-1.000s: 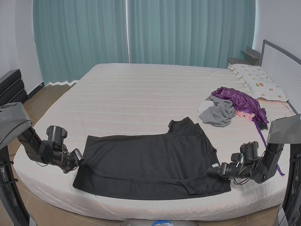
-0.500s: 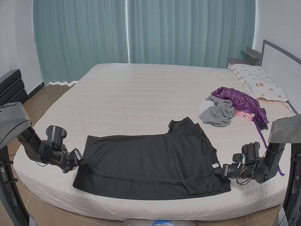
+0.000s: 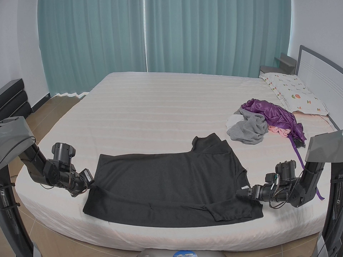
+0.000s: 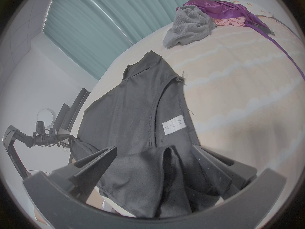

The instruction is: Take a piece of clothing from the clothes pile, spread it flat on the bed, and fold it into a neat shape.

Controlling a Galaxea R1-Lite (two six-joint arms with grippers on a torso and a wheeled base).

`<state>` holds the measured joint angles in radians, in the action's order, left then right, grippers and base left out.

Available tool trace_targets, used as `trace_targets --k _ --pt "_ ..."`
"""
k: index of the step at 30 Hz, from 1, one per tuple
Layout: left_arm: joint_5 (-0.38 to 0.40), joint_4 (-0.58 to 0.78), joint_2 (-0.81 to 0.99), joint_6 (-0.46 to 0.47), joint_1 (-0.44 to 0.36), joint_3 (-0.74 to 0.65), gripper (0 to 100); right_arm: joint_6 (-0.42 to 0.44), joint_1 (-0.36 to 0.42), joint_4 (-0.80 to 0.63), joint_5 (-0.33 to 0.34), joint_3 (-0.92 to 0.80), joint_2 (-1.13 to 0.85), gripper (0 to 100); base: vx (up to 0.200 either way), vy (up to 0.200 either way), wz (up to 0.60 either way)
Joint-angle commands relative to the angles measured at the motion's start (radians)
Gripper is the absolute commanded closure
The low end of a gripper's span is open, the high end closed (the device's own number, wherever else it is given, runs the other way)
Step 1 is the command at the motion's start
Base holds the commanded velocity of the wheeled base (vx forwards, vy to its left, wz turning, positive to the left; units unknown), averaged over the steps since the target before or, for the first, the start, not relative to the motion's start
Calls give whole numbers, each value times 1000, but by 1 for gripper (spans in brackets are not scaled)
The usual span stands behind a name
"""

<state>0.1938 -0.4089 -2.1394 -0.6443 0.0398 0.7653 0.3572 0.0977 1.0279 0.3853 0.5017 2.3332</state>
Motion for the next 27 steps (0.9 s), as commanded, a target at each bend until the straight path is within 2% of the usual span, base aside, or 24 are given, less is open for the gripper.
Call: trace_targets --k 1,2,10,18,27 --pt "1 -1 -4 0 0 2 100 0 10 -2 0 20 25 0 0 0 0" --pt "1 -1 -4 0 3 2 100 -1 13 -2 -2 20 38 100 0 0 0" --pt "-1 -1 -2 0 5 0 100 -12 17 0 -26 3 28 100 0 0 0" --pt "-10 -1 15 0 11 -6 100 3 -7 4 -22 -3 -20 100 0 0 0" --pt "-42 -2 29 0 14 -12 100 83 -16 14 -20 -29 -114 100 0 0 0"
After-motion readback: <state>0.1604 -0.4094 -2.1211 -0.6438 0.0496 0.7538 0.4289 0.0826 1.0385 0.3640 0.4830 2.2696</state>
